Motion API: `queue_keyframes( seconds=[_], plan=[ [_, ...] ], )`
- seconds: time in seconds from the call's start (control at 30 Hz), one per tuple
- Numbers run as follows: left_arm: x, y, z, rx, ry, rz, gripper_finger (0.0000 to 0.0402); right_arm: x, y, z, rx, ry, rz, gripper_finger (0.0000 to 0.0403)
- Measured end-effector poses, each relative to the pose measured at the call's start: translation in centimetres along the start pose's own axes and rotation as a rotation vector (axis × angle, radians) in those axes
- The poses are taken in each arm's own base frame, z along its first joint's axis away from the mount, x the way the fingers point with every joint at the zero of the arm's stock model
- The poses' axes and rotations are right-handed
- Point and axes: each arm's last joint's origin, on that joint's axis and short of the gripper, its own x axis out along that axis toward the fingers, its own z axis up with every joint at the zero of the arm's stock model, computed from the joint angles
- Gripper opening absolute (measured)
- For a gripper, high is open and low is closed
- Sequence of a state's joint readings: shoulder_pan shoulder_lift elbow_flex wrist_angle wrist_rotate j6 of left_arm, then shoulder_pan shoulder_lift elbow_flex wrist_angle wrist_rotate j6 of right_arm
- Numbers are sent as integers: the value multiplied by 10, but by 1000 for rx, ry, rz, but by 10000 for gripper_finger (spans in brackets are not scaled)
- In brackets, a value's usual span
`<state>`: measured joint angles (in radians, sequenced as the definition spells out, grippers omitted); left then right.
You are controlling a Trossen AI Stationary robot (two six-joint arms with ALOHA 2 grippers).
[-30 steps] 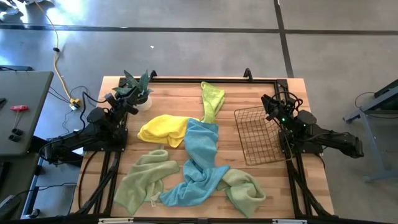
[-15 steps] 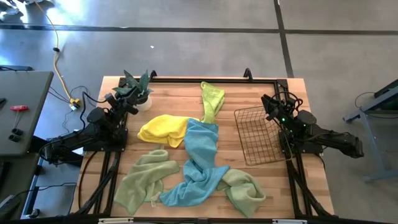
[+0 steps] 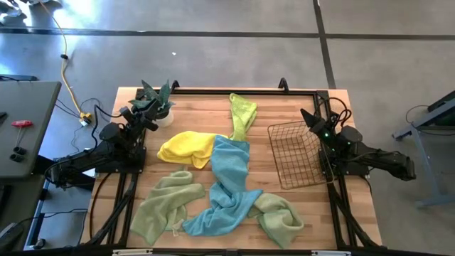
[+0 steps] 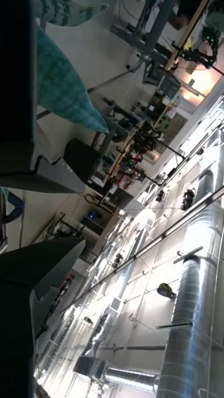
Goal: Fold microfiber towels
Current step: Move the light green microfiber cloth to the middle left of the table
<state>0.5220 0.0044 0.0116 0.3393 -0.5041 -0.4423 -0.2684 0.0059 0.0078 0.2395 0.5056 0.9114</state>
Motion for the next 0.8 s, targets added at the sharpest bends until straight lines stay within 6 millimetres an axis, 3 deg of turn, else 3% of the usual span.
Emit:
queue_keyframes(
  seconds=[0.37, 0.8],
  plan=[
    [0, 0, 0, 0, 0, 0, 115, 0, -1, -1, 277, 16, -6, 181],
    [0, 0, 0, 0, 0, 0, 115, 0, -4, -3, 248, 31, -39, 181]
  ],
)
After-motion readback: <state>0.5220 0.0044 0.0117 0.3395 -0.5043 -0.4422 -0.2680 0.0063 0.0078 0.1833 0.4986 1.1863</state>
